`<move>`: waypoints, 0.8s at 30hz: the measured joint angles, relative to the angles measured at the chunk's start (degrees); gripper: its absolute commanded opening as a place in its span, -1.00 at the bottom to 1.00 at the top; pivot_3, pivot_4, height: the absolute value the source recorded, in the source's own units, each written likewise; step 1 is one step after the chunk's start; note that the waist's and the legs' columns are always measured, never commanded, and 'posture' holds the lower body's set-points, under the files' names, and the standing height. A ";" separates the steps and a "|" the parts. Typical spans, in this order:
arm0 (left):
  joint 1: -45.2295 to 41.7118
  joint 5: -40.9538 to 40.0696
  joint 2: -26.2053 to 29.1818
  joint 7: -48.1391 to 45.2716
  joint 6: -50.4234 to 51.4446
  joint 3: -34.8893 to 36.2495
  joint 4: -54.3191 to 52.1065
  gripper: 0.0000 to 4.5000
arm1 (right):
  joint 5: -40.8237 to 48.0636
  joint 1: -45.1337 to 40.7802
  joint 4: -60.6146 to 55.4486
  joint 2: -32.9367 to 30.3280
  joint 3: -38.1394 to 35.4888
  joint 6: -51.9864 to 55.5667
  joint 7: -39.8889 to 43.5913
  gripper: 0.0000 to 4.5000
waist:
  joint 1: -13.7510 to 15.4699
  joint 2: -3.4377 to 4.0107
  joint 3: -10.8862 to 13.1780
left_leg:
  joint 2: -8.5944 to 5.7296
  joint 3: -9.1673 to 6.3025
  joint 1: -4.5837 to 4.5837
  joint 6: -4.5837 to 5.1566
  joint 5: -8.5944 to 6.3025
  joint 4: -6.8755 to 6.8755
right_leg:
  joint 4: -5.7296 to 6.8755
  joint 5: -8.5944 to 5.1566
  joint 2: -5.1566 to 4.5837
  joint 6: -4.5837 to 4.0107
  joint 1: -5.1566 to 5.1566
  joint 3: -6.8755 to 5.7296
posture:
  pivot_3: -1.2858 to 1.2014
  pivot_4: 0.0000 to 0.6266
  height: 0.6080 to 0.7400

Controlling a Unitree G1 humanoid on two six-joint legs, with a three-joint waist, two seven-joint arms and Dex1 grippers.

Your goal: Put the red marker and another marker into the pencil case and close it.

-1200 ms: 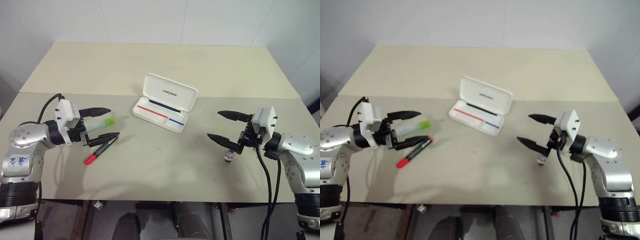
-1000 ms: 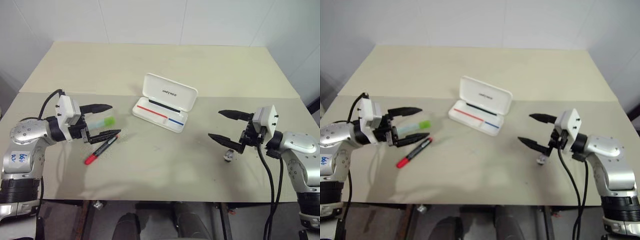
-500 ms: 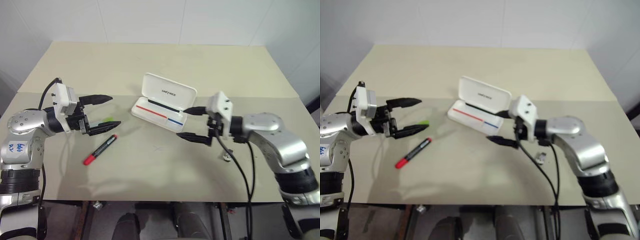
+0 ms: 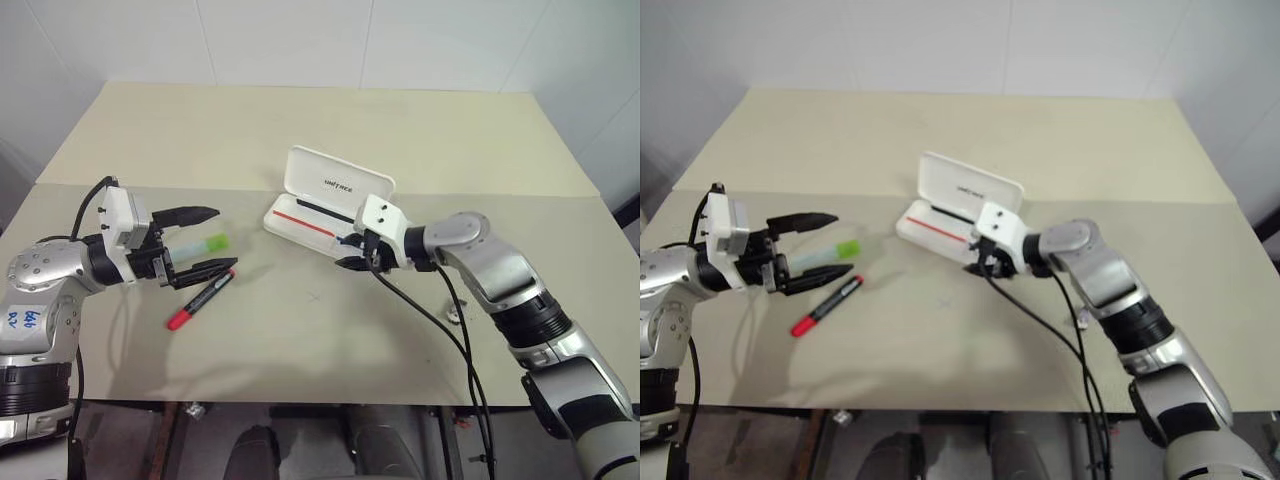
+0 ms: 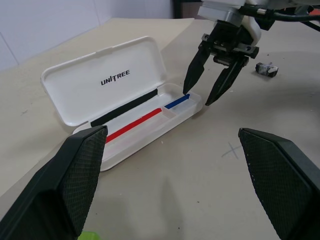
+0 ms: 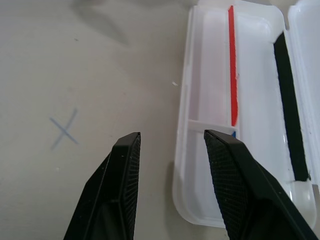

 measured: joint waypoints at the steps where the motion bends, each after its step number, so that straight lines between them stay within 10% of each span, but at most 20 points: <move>1: 0.01 0.00 0.00 0.09 0.01 0.03 -0.07 1.00 | -0.66 -0.05 0.68 0.37 0.13 0.00 0.00 -0.06 | -0.02 0.00 0.00 | 0.00 0.00 -0.01 0.00 0.00 0.00 | -0.01 0.00 0.00 0.00 0.00 0.00 | 0.03 -0.52 1.00; 15: 2.01 -0.64 0.58 1.09 1.24 2.90 -2.42 1.00 | -6.40 -0.94 5.65 3.08 3.07 -1.54 2.14 -0.06 | -0.20 0.00 0.00 | 0.02 -0.02 0.00 0.00 0.00 -0.02 | 0.00 -0.01 0.00 -0.02 -0.01 -0.04 | 0.03 -0.52 1.00; 24: 1.66 -0.92 0.64 1.03 1.35 2.92 -2.40 1.00 | -9.09 -3.46 8.74 6.08 4.20 -2.94 3.24 -0.98 | -1.33 -0.02 -0.01 | 0.02 -0.04 0.00 0.00 0.00 -0.01 | 0.04 -0.01 0.00 -0.02 0.00 -0.05 | 0.03 -0.52 1.00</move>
